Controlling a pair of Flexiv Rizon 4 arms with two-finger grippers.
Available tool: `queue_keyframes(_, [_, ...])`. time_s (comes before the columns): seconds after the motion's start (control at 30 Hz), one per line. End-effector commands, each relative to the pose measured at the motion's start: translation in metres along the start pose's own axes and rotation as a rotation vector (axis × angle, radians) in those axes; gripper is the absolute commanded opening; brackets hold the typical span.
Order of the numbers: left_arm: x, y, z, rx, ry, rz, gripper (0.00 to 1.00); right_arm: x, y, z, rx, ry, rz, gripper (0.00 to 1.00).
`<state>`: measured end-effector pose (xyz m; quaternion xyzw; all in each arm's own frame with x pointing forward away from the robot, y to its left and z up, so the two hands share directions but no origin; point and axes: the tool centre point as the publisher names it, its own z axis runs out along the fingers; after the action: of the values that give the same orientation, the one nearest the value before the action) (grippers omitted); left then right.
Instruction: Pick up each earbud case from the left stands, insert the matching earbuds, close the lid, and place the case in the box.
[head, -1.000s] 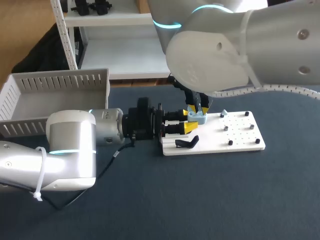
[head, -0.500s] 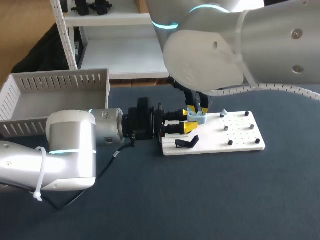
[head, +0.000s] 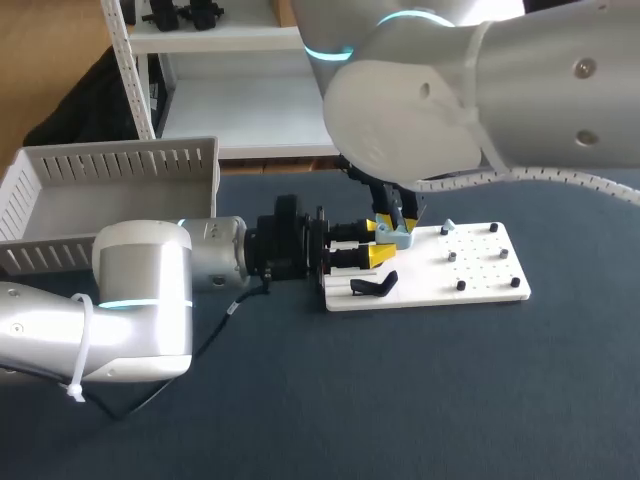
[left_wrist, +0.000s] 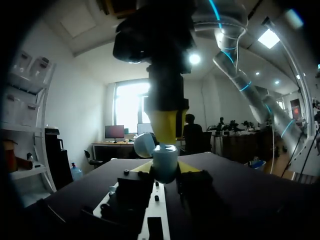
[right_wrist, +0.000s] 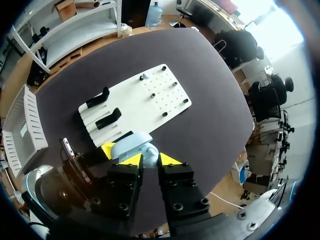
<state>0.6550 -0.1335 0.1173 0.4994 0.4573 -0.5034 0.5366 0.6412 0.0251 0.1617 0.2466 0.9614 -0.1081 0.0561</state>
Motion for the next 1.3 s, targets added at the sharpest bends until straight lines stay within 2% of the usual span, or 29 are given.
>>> queue_keyframes(0.03, [0.001, 0.000, -0.001, -0.001, -0.004, 0.003, 0.00, -0.001, 0.002, -0.001, 0.007, 0.005, 0.003, 0.07])
queue_keyframes(0.07, [0.001, 0.000, -0.001, -0.001, -0.004, 0.003, 0.00, -0.001, 0.002, -0.001, 0.007, 0.004, 0.004, 0.26])
queue_keyframes(0.2, [0.001, 0.000, -0.001, -0.001, -0.004, 0.003, 0.00, 0.000, 0.000, -0.005, -0.003, -0.001, 0.008, 0.32])
queue_keyframes(0.43, [0.001, 0.000, -0.001, -0.001, -0.004, 0.003, 0.00, 0.004, -0.012, -0.023, -0.074, -0.028, 0.017, 0.33])
queue_keyframes(0.53, [0.001, 0.000, -0.001, -0.001, -0.004, 0.003, 0.00, 0.000, -0.022, -0.032, -0.143, -0.042, 0.041, 0.34])
queue_keyframes(0.63, [0.001, 0.000, -0.001, -0.001, -0.004, 0.003, 0.00, -0.006, -0.032, -0.037, -0.237, -0.068, 0.034, 0.40])
queue_keyframes(0.77, [0.001, 0.000, -0.001, -0.001, -0.004, 0.003, 0.00, -0.018, -0.045, -0.039, -0.361, -0.114, 0.025, 0.36])
queue_keyframes(0.9, [0.001, 0.000, -0.001, -0.001, -0.004, 0.003, 0.00, -0.038, -0.057, -0.034, -0.447, -0.143, 0.023, 0.37])
queue_keyframes(1.13, [0.001, 0.000, -0.001, -0.001, -0.004, 0.003, 0.00, -0.078, -0.068, -0.016, -0.509, -0.112, 0.007, 0.38])
queue_keyframes(1.3, [0.001, 0.000, -0.001, -0.001, -0.004, 0.003, 0.00, -0.101, -0.069, -0.001, -0.557, -0.081, -0.050, 0.47])
